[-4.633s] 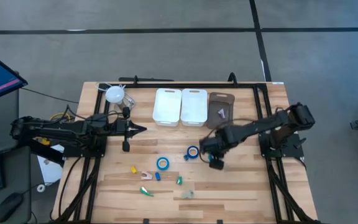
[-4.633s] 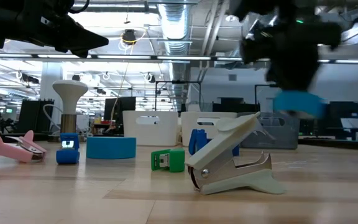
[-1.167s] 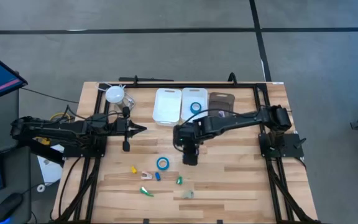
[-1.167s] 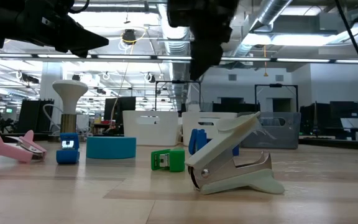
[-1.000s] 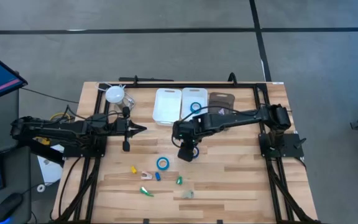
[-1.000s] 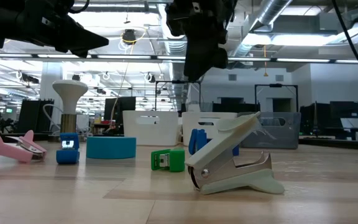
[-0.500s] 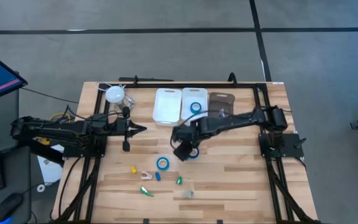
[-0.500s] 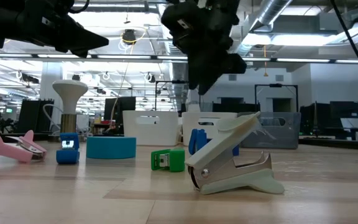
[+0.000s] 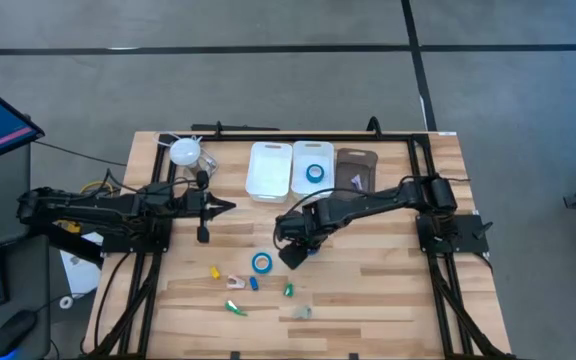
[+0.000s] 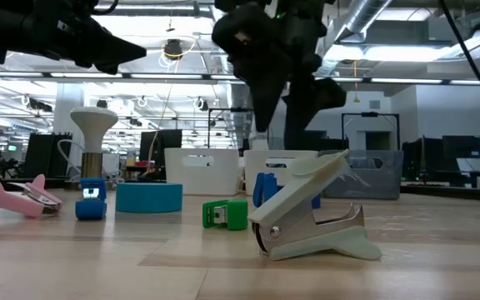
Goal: Pick and place Stapler, Stapler remover, tape
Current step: Put the top blue stapler into the left white bin
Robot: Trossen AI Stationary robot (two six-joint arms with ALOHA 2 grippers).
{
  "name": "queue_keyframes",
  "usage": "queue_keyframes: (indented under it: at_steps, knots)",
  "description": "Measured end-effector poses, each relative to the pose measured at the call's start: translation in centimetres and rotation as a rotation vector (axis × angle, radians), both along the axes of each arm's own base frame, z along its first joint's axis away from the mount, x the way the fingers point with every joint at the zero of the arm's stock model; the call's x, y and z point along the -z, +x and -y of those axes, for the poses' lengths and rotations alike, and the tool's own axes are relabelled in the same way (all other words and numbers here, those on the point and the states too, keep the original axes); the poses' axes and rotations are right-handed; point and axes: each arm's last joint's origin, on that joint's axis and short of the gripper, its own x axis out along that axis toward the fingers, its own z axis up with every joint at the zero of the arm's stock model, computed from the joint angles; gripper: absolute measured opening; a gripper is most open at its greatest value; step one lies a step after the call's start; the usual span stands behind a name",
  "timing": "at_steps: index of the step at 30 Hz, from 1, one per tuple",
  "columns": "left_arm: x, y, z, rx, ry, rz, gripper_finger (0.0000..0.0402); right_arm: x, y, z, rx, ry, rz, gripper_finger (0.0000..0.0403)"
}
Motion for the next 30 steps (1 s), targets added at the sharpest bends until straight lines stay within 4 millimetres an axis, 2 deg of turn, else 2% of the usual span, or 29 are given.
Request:
queue_keyframes:
  at_steps: [3,12,14,25,30]
  knots:
    - [0.0,0.0,0.0,0.000,0.000,0.003,0.0003,0.0,0.1,0.1,0.001,-0.001,0.009,0.0219]
    - [0.0,0.0,0.0,-0.001,-0.003,0.000,0.0003,3.4,1.0,-0.3,-0.049,0.029,-0.054,0.0187]
    - [0.0,0.0,0.0,0.000,-0.003,-0.001,0.0003,3.9,1.6,-0.5,-0.058,0.040,-0.022,0.0180]
    - [0.0,0.0,0.0,0.000,-0.003,-0.002,0.0003,3.8,1.6,-0.2,-0.084,0.029,-0.021,0.0146]
    - [0.0,0.0,0.0,0.000,-0.003,-0.001,0.0003,3.6,2.2,-0.4,-0.093,0.047,0.048,0.0142]
